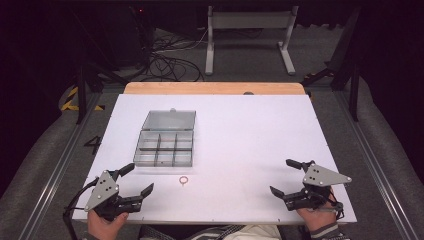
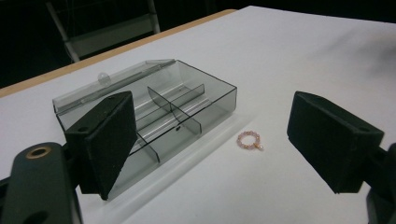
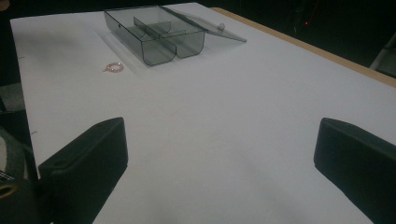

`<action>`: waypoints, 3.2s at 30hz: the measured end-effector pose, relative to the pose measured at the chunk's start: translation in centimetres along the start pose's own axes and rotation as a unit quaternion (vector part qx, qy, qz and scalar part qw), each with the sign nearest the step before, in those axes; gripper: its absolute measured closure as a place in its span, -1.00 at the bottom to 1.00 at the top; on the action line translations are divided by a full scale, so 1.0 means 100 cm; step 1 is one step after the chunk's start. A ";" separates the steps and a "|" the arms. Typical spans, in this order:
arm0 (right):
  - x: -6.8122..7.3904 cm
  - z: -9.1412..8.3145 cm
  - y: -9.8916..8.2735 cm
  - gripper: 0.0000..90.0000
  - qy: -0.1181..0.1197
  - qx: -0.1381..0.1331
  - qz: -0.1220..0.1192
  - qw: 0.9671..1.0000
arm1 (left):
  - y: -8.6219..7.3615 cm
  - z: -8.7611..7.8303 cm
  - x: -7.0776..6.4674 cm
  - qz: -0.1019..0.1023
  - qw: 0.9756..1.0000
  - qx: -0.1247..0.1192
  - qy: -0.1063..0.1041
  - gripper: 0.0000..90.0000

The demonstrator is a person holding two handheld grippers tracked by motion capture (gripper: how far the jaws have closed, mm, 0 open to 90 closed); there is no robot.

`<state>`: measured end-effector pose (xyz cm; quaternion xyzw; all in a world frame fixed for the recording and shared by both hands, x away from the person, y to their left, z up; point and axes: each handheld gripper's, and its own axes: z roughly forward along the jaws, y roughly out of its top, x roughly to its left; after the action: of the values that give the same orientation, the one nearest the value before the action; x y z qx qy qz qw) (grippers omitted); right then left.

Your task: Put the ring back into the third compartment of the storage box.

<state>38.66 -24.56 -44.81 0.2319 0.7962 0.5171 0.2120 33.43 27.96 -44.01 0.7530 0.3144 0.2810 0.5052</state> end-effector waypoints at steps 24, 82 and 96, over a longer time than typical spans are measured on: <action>0.003 0.003 0.000 -0.87 0.008 0.007 -0.005 1.000 | 0.004 -0.001 0.004 -0.017 1.000 0.009 -0.022 -0.51; 0.002 0.009 -0.002 -0.85 0.027 0.018 -0.007 0.999 | 0.044 0.068 0.005 -0.012 0.991 0.099 -0.086 -0.37; 0.003 0.010 -0.002 -0.84 0.029 0.023 -0.008 0.999 | 0.042 0.090 0.002 -0.012 0.978 0.185 -0.101 -0.21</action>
<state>38.93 -23.74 -45.40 0.2155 0.8152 0.5038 0.1876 41.06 21.66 -43.04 0.8540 0.3169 0.1344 0.3901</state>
